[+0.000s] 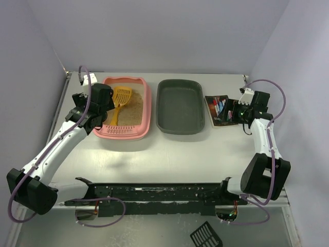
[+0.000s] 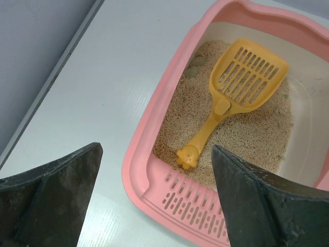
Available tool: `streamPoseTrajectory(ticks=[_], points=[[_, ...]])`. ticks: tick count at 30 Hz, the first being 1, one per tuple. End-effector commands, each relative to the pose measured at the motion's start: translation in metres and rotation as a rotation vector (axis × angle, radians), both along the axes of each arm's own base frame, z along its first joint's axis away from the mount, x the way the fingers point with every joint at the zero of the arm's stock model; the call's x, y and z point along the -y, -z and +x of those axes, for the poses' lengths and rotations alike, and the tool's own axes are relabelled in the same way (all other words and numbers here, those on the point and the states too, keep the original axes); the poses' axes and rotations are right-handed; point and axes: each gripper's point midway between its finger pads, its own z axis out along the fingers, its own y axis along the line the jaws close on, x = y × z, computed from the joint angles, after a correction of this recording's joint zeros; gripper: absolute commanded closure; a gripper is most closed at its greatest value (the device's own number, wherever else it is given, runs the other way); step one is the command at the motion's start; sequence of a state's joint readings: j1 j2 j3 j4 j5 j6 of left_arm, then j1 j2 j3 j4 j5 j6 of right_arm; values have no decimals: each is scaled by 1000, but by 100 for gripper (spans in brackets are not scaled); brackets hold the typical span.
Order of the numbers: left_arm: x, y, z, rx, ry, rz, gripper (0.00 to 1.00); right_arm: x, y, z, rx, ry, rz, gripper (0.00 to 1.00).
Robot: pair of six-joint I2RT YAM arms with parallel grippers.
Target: Clean the litter box
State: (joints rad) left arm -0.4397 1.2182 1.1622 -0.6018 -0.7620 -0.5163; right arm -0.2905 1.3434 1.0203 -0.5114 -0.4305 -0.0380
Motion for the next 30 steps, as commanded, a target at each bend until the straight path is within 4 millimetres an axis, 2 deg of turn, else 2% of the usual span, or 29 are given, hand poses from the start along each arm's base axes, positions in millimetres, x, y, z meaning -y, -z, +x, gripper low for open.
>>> streamPoseTrajectory(ticks=[1,4,11,14,17,19,21,22,24,27,28,30], points=[[2,-6,5,24,29,20,1,-14,-11,1,80,-133,24,0],[12,2,10,-7,74,9,1,-18,-14,2,86,-163,45,0],[61,23,18,-77,387,-34,5,-16,-12,7,85,-117,73,0],[65,31,23,-121,400,-24,7,13,-20,17,88,98,28,0],[61,42,28,-160,369,-30,6,29,-33,23,95,196,36,0],[59,56,27,-199,361,-18,6,20,-33,21,87,124,93,0],[58,68,28,-223,373,5,7,-10,-38,12,111,-105,199,0],[60,71,29,-222,388,12,6,-17,-40,11,120,-148,220,0],[67,74,32,-217,426,-2,6,-18,-40,14,130,-152,233,0],[86,83,36,-227,511,-44,12,-15,-35,17,104,-147,232,0],[89,87,38,-232,529,-46,16,-16,-33,16,97,-153,240,0],[89,93,43,-246,527,-24,18,-20,-34,13,106,-165,253,0]])
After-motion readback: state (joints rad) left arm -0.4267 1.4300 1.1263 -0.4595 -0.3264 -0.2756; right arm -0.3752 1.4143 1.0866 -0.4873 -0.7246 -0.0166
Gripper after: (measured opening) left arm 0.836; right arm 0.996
